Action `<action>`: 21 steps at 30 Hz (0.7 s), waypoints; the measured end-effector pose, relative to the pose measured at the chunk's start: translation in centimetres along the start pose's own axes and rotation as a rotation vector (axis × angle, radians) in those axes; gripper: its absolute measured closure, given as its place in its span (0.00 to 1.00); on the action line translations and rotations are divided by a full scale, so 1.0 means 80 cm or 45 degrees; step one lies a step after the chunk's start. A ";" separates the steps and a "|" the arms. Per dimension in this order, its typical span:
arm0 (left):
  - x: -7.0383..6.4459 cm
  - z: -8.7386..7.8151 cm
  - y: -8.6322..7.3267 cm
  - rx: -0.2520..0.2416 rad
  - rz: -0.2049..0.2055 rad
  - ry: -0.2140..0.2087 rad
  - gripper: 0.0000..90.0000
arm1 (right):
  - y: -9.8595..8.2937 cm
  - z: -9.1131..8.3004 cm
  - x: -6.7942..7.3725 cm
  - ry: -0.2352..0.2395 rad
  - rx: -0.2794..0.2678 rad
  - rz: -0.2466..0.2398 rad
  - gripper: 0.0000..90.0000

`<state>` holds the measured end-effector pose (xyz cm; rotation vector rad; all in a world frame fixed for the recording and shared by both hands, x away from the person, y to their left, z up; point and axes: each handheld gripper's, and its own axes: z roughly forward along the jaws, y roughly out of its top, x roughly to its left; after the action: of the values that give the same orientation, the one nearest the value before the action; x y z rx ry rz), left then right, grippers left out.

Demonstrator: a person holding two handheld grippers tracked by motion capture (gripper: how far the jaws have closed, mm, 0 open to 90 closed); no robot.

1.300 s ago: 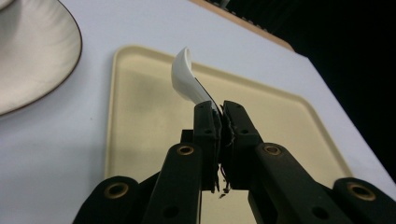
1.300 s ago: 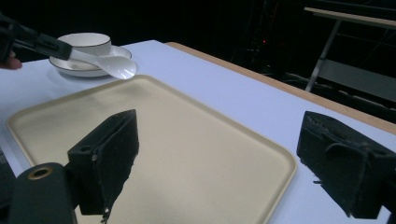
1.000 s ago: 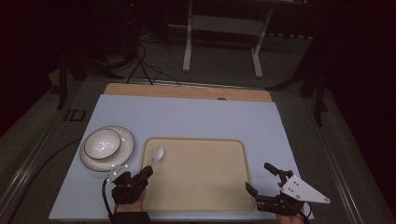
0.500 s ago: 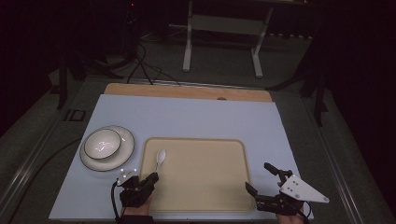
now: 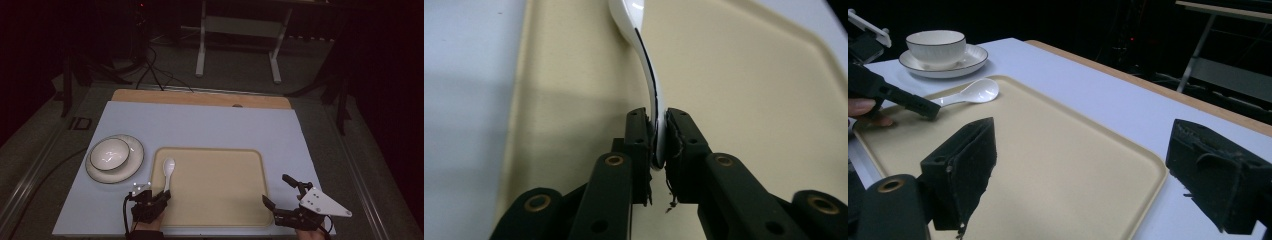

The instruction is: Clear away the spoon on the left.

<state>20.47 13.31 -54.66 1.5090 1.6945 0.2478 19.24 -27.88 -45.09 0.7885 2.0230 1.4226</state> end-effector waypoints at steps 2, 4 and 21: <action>0.001 0.000 0.001 -0.004 0.001 0.005 0.88 | 0.000 0.000 0.000 0.001 0.003 -0.001 0.14; 0.000 0.001 0.002 0.000 0.009 0.009 0.88 | 0.000 0.000 0.000 0.001 0.002 0.000 0.14; -0.002 -0.001 0.005 -0.019 0.053 0.086 0.75 | 0.000 0.001 0.000 0.001 0.005 0.003 0.14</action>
<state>20.70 13.32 -54.24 1.5421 1.7113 0.3358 19.28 -27.84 -45.14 0.7919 2.0266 1.4210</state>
